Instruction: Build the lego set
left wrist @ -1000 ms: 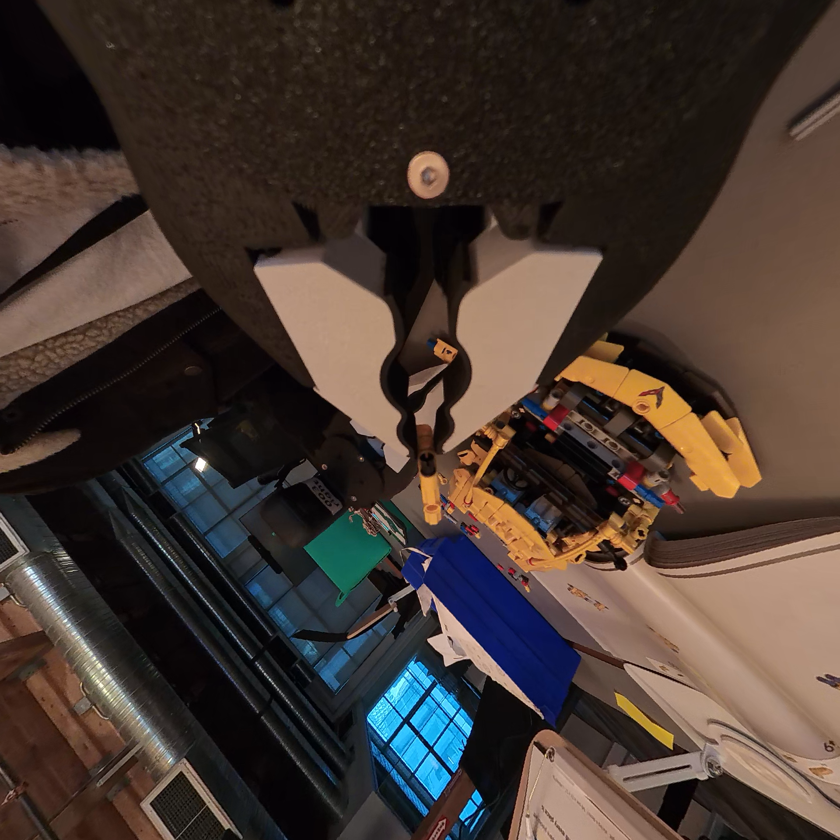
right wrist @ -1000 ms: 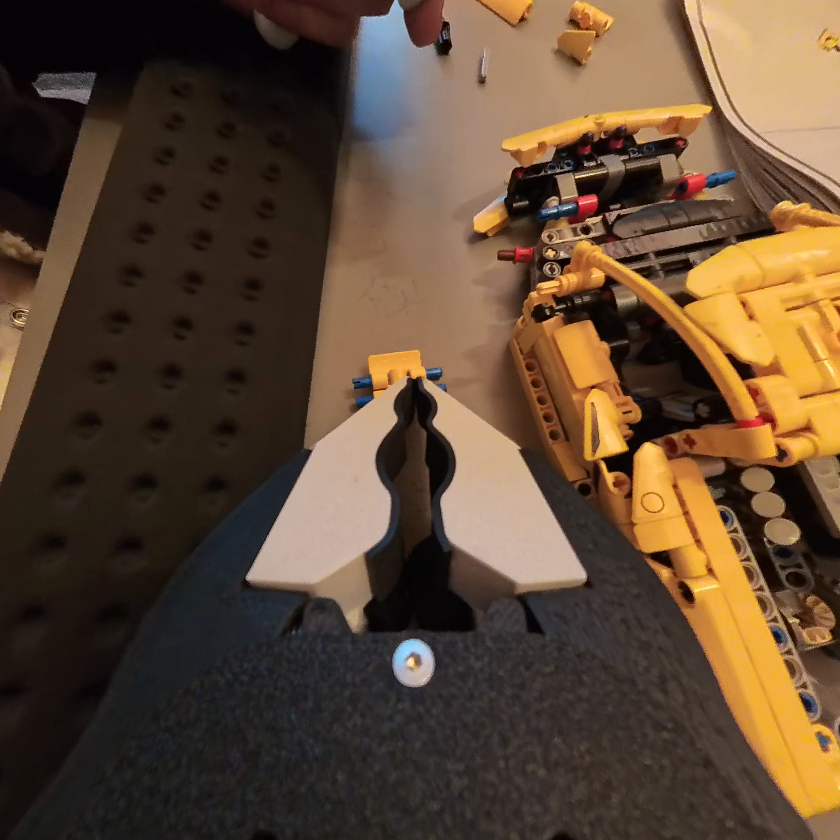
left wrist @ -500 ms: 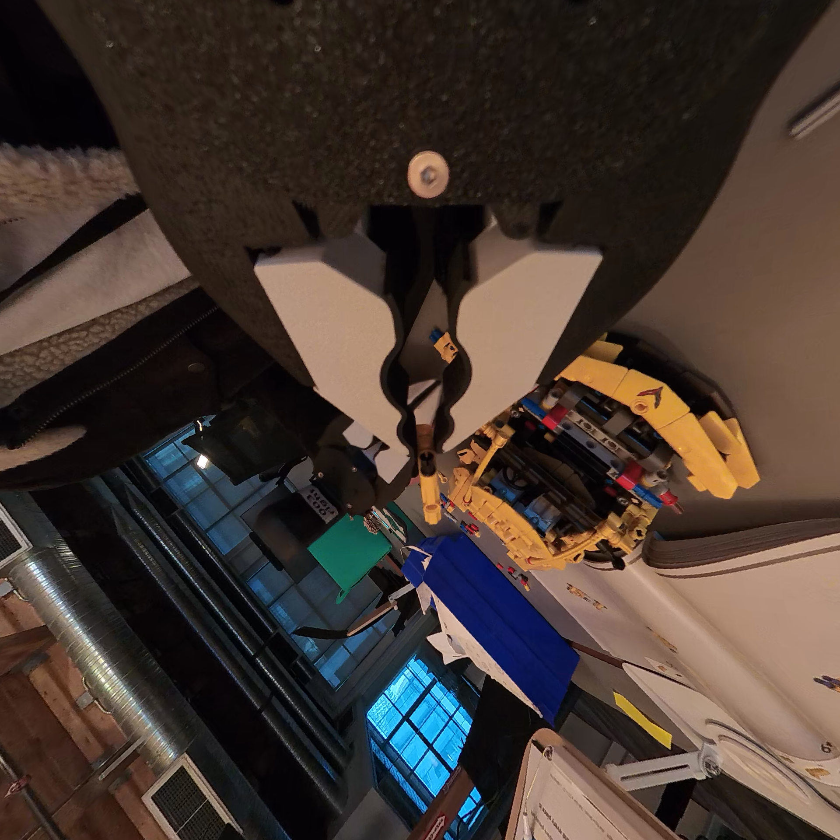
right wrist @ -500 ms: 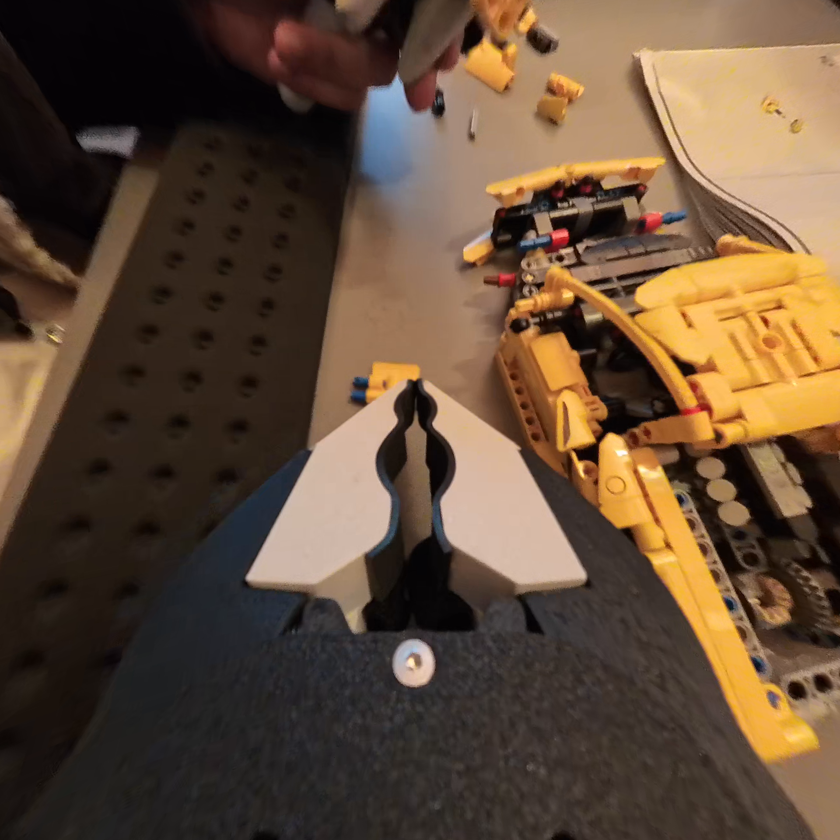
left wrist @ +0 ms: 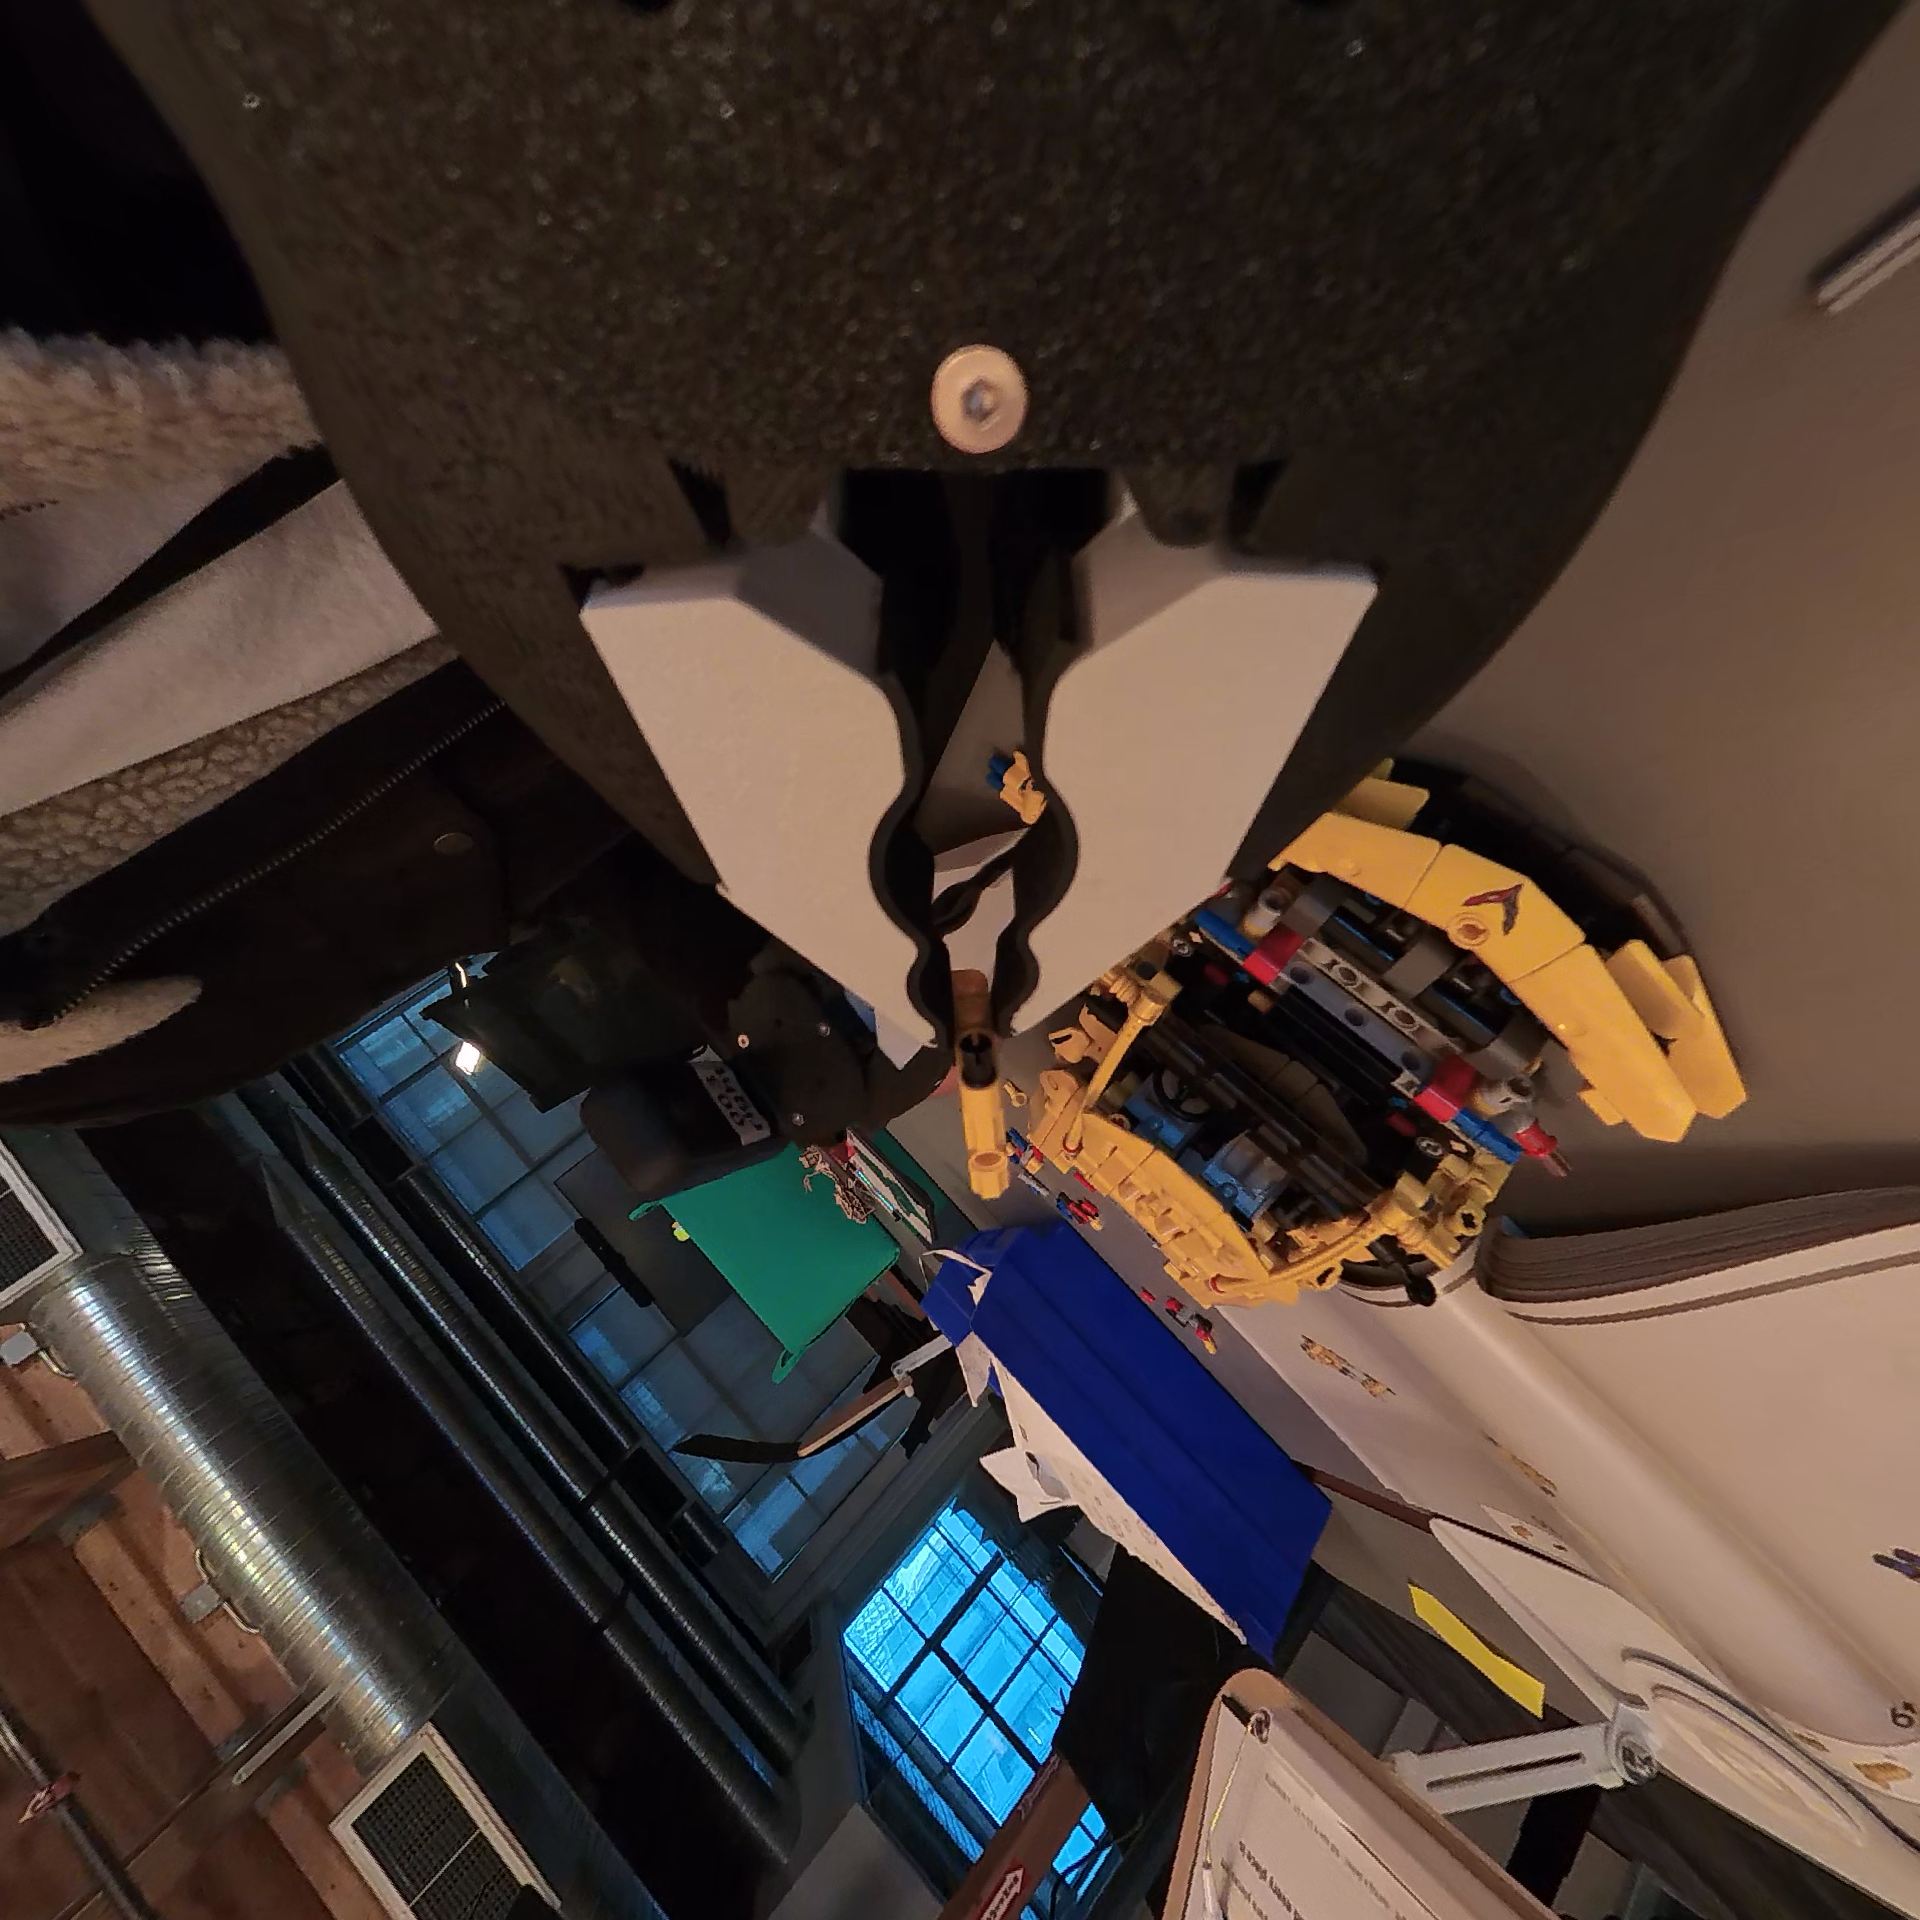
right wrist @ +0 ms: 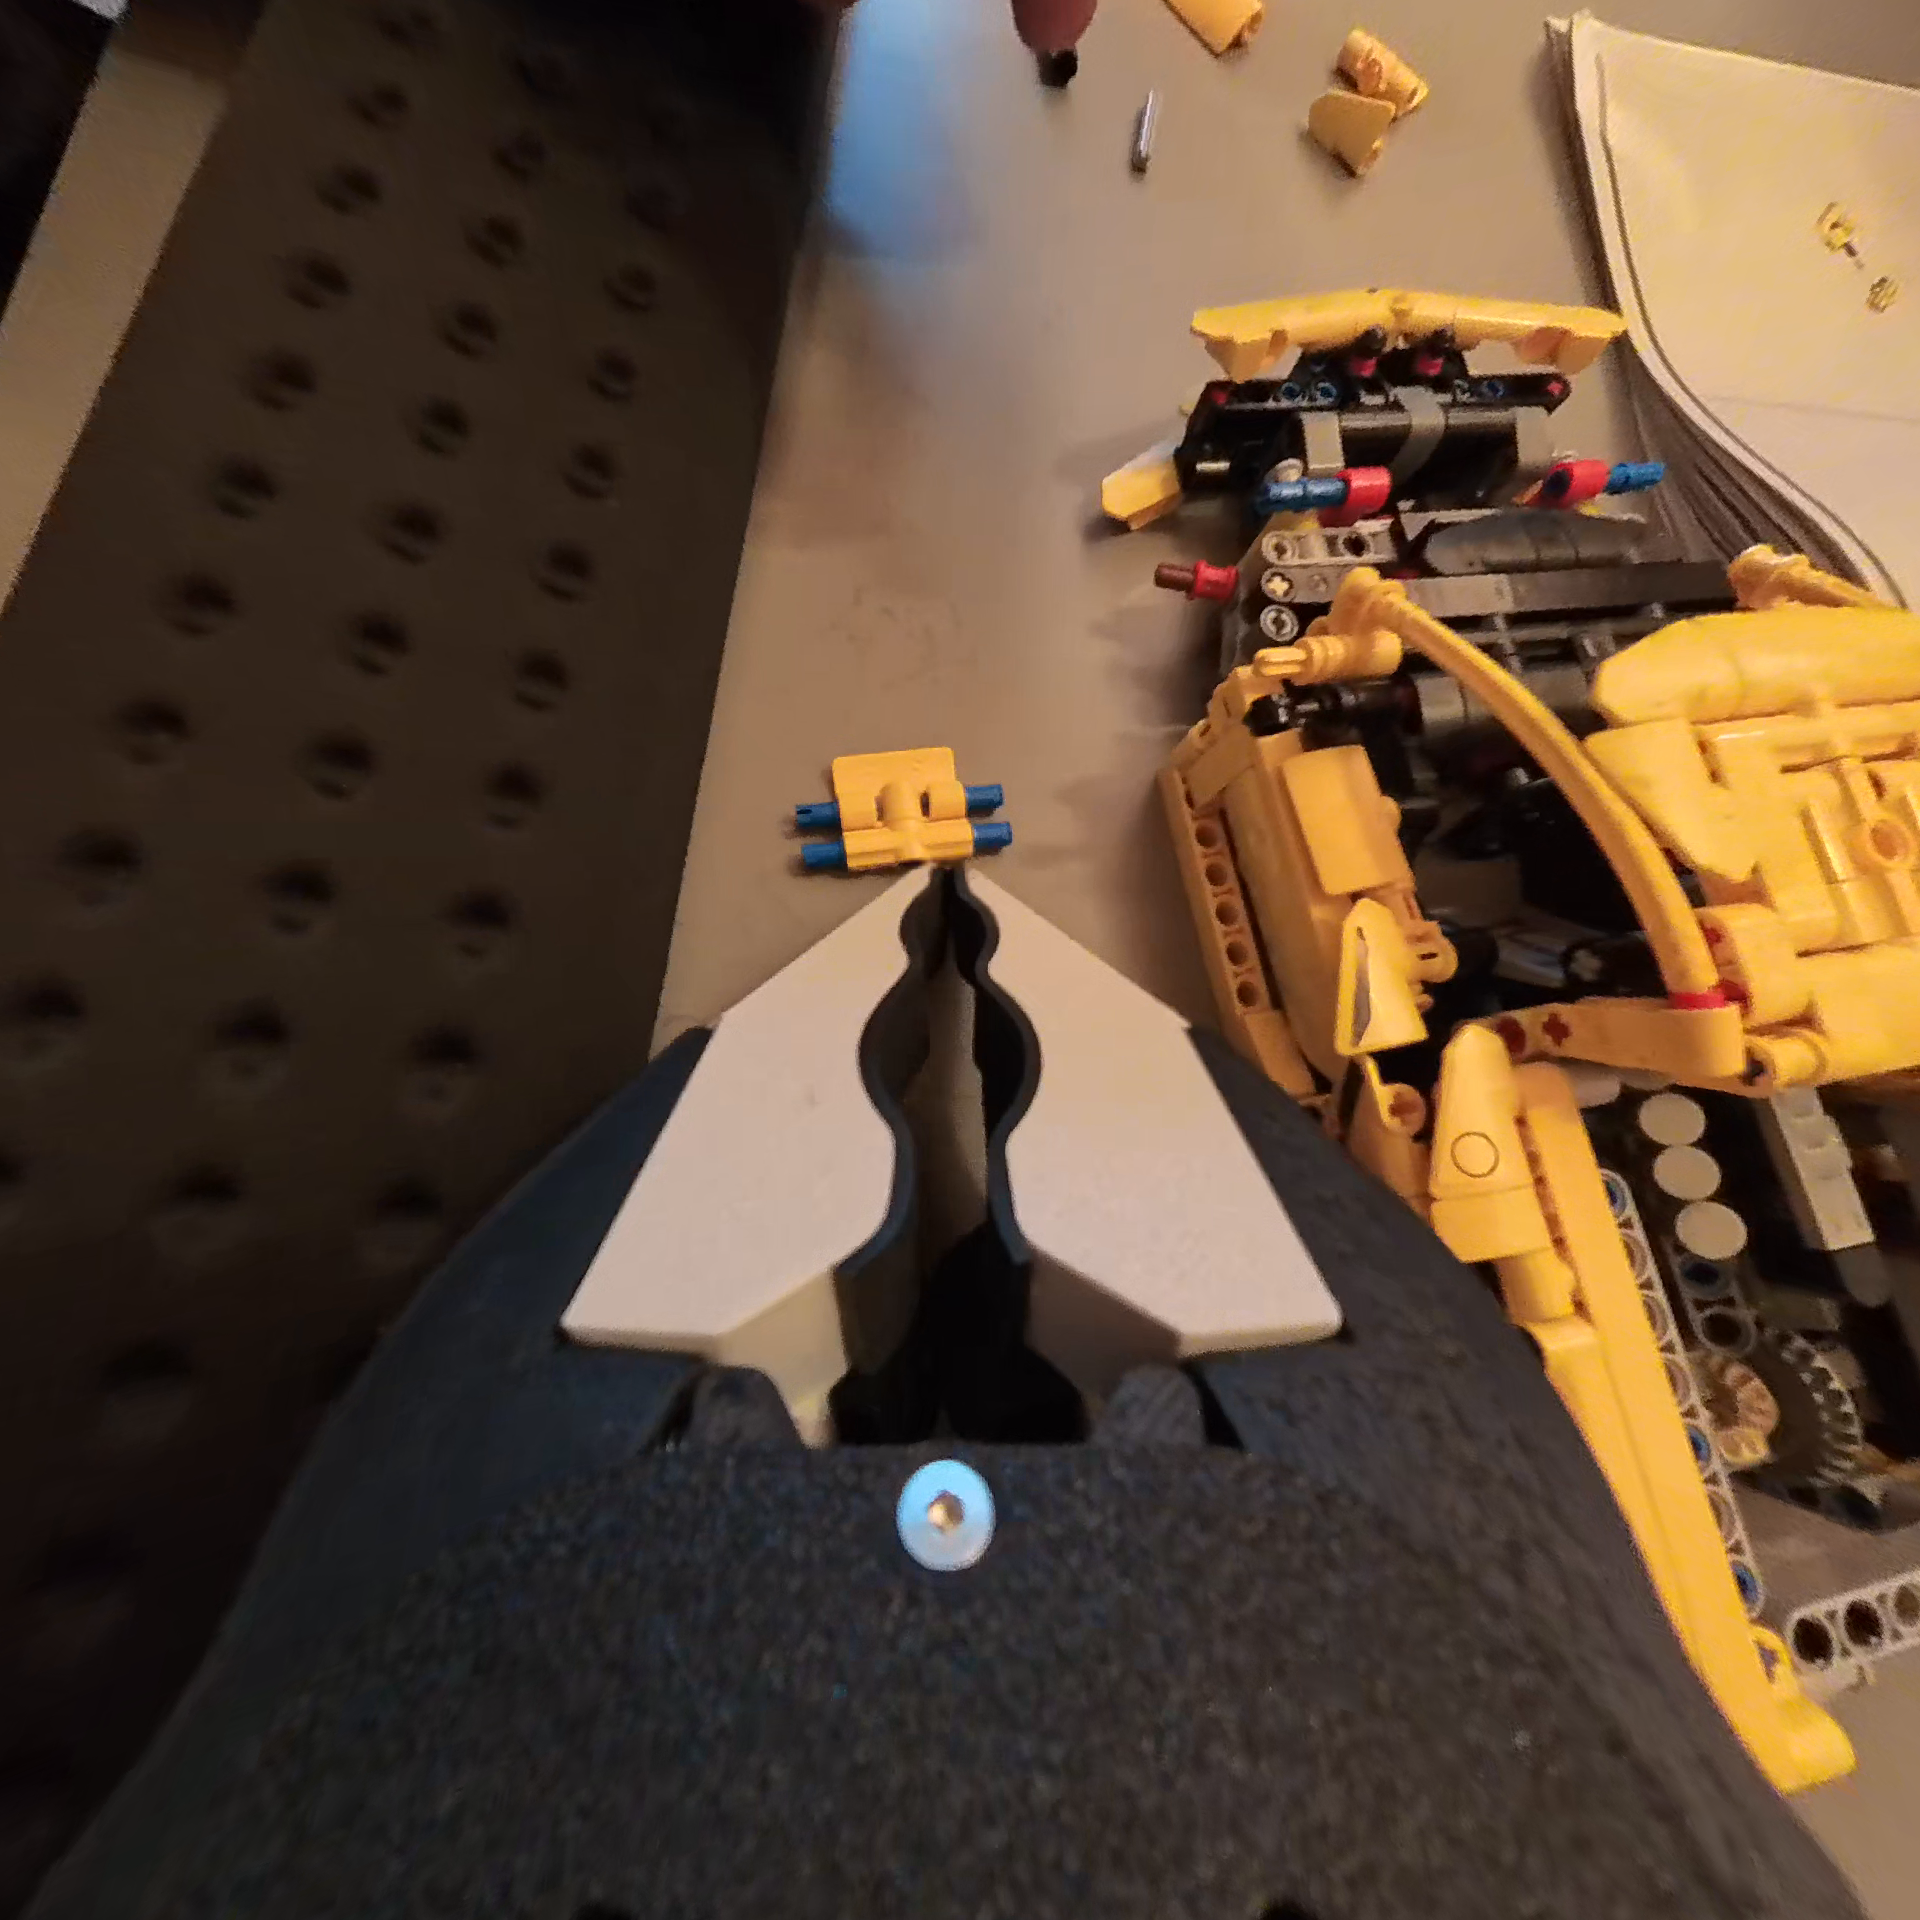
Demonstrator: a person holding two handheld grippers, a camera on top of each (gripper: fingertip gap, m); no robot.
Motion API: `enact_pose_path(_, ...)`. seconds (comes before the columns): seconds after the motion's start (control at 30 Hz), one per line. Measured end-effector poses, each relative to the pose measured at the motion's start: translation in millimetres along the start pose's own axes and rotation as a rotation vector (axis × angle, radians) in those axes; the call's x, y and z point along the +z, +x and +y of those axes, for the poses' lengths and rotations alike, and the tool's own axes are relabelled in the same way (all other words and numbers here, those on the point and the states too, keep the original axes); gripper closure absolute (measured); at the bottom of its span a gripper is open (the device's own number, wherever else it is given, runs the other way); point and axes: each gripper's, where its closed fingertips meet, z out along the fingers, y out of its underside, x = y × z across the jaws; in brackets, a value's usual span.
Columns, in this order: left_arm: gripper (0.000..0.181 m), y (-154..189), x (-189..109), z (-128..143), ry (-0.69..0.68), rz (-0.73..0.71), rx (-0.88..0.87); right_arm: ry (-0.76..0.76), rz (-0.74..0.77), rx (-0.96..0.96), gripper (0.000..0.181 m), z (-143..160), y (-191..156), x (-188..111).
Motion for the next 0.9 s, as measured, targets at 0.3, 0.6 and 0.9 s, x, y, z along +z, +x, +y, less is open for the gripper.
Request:
enact_pose_path(0.3, 0.174, 0.0, 0.0, 0.0, 0.0, 0.003, -0.004, 0.008, -0.18, 0.133, 0.167, -6.2, -22.2, 3.4)
enact_pose_path(0.6, 0.174, 0.5, 0.3, 1.0, -0.005, -0.002, 0.004, -0.06, -0.21, 0.108, 0.161, -3.8, -18.9, 2.7)
enact_pose_path(0.9, 0.175, 0.9, -0.5, 0.0, 0.003, 0.005, -0.004, 0.061, -0.185, -0.055, 0.154, -34.7, -13.4, 6.8)
